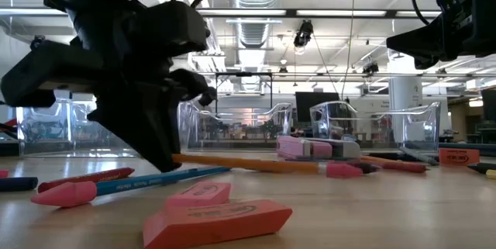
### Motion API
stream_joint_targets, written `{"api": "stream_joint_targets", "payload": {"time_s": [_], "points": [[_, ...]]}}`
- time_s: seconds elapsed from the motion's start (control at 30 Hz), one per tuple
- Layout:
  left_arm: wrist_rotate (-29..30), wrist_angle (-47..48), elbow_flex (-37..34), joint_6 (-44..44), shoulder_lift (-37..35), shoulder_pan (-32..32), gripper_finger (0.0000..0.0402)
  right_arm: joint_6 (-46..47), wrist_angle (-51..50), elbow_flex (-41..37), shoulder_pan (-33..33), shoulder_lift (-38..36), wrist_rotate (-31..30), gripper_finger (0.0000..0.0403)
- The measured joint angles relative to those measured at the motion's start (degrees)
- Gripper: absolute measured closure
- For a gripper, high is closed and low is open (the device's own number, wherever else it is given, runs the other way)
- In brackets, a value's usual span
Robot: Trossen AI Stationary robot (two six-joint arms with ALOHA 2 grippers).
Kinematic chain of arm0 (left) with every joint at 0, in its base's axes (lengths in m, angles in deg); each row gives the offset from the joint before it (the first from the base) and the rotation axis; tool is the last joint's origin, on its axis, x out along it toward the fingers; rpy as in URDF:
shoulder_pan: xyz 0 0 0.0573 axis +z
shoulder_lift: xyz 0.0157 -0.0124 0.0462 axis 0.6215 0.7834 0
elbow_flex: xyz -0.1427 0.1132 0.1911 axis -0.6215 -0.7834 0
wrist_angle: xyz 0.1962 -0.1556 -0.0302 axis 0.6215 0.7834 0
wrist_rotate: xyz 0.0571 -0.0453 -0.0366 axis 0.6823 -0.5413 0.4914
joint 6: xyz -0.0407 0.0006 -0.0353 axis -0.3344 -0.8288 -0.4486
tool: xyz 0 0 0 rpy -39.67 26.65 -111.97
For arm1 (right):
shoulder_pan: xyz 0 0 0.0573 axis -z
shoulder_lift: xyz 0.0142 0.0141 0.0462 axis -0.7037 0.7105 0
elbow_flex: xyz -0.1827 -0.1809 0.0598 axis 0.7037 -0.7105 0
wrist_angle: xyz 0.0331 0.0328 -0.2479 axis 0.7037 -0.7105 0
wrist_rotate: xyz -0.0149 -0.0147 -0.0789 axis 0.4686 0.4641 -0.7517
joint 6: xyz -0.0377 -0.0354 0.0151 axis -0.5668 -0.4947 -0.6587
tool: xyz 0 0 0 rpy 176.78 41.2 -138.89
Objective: Sort crayons/erasers/pens/pencils in bins
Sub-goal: Put the orange pencil into the bottom left transparent bin
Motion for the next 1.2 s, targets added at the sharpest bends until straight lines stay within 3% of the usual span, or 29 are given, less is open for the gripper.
{"api": "stream_joint_targets", "payload": {"time_s": [0.33, 0.53, 0.73, 0.9, 1.2], "points": [[0.41, 1.86, -0.07, 0.81, -8.87, -0.05, 0.0394, 0.00, 0.00, 0.00, 0.00, 0.00, 0.02, 0.0376], [9.23, 11.42, -0.43, -0.28, -20.61, -0.07, 0.0394, 0.00, 0.00, 0.00, 0.00, 0.02, 0.01, 0.0376], [19.77, 33.80, -0.65, -12.29, -33.08, 0.35, 0.0394, 0.00, 0.02, 0.00, 0.00, 0.02, 0.00, 0.0376], [22.76, 47.49, -3.70, -24.99, -41.52, 0.36, 0.0394, 0.00, 0.02, 0.00, 0.00, 0.02, 0.02, 0.0376], [22.23, 51.19, -13.97, -36.83, -48.99, 0.37, 0.0388, 0.00, 0.00, 0.00, 0.00, 0.02, 0.00, 0.0376]]}}
